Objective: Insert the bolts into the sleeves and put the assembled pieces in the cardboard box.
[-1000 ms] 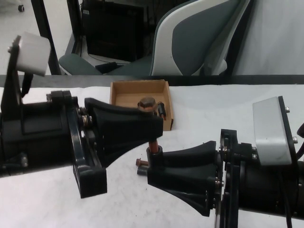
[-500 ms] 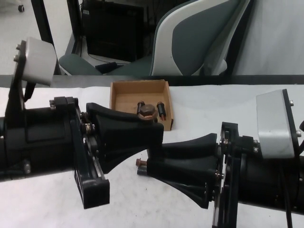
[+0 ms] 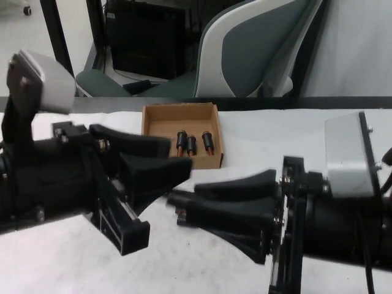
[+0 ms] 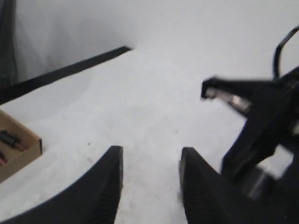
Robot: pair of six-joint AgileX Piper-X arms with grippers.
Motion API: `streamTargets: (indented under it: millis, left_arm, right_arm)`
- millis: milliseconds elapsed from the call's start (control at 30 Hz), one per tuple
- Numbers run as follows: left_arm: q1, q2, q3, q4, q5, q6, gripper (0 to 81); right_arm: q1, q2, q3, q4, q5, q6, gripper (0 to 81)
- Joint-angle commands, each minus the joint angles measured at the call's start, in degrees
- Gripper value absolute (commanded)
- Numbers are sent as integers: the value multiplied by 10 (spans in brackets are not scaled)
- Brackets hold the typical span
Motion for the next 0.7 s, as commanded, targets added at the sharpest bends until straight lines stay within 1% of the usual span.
streamTargets:
  millis: [0,100,233,433,567,667]
  left_arm:
    - [0,0,1,36,-15,29,384]
    - [-1,0,-1,27,29,19,384]
    - [-1,0,-1,-3,43,-6,384]
    - [-1,0,-1,-20,40,-10,384]
    - [0,0,-1,-17,7,-10,384]
    - [0,0,-1,-13,-6,-10,384]
  right_arm:
    - [-1,-8,-18,-25,-10,-3,3]
    - [-1,-8,-18,-25,-10,-3,3]
    - [-1,-8,-18,-25,-10,-1,3]
    - [-1,-8,-18,-23,-10,-1,3]
    - [-1,-8,-18,-2,-10,-1,3]
    - [-1,-8,-18,18,-10,-1,3]
